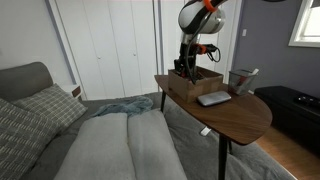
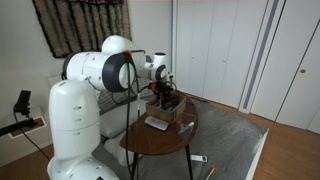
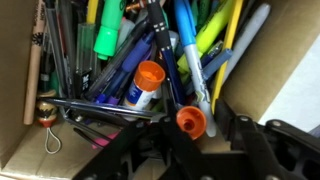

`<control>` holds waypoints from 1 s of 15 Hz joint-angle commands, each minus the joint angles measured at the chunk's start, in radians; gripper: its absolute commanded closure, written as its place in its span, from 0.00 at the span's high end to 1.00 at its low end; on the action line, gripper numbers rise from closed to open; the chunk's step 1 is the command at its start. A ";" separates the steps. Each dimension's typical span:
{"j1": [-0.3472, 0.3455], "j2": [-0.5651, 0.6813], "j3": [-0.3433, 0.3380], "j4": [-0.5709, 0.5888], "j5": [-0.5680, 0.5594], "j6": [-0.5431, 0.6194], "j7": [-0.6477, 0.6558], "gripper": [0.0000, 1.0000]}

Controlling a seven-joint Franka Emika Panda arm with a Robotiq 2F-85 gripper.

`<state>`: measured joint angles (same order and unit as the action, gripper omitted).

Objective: Move a stick of glue from the box to the penholder

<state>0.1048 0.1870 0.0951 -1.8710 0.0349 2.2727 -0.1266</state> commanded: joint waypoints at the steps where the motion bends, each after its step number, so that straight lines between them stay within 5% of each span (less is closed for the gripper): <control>1: -0.001 -0.022 0.004 0.014 -0.013 -0.044 0.011 0.15; 4: -0.003 -0.059 0.002 -0.004 -0.026 -0.047 0.003 0.04; 10: -0.014 -0.226 0.005 -0.085 0.030 -0.047 -0.107 0.07; 15: -0.021 -0.357 -0.035 -0.126 0.158 -0.175 -0.212 0.07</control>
<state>0.0964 -0.0712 0.0872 -1.9372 0.1396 2.1677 -0.2922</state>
